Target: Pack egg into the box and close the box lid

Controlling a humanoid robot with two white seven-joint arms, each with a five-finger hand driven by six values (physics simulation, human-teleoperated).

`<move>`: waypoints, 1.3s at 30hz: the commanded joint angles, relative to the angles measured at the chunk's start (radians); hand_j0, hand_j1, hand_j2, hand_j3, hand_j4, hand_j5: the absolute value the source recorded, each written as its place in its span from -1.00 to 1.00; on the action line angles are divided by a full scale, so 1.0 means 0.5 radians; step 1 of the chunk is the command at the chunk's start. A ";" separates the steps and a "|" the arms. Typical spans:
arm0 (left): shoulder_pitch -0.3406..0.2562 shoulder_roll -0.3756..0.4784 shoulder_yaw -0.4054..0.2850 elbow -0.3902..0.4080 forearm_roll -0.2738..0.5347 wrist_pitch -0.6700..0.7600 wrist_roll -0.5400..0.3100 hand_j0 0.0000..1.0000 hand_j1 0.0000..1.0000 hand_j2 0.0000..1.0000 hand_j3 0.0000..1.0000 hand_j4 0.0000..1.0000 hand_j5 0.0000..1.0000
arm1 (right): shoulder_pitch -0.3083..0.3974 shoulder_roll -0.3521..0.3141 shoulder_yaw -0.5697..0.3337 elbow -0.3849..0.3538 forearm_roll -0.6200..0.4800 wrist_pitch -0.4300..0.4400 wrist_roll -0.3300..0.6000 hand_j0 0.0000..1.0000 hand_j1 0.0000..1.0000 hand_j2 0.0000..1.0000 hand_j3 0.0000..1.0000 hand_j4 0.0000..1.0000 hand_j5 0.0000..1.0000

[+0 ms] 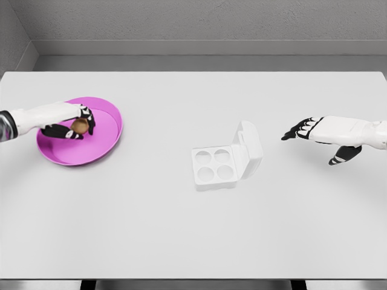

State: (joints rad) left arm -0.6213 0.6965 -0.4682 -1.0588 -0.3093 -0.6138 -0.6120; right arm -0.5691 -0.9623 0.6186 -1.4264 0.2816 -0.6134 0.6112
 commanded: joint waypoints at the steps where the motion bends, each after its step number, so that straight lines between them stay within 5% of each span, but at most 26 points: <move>1: 0.003 0.006 0.004 -0.128 0.076 0.006 0.002 -0.35 -0.35 -0.35 -0.35 -0.35 -0.35 | 0.000 -0.002 -0.001 0.000 -0.011 0.005 -0.001 1.00 1.00 1.00 1.00 1.00 1.00; 10: 0.064 -0.006 0.007 -0.374 0.128 0.006 0.002 -0.34 -0.34 -0.34 -0.34 -0.34 -0.34 | 0.000 -0.002 -0.001 -0.003 -0.011 0.005 -0.001 1.00 1.00 1.00 1.00 1.00 1.00; 39: 0.129 -0.347 -0.006 -0.591 0.131 0.006 0.002 -0.33 -0.33 -0.33 -0.33 -0.33 -0.33 | 0.046 0.001 0.005 -0.083 -0.014 0.005 -0.001 1.00 1.00 1.00 1.00 1.00 1.00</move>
State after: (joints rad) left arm -0.5568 0.5474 -0.4718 -1.3468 -0.2533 -0.6137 -0.6127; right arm -0.5446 -0.9605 0.6219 -1.4673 0.2802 -0.6135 0.6112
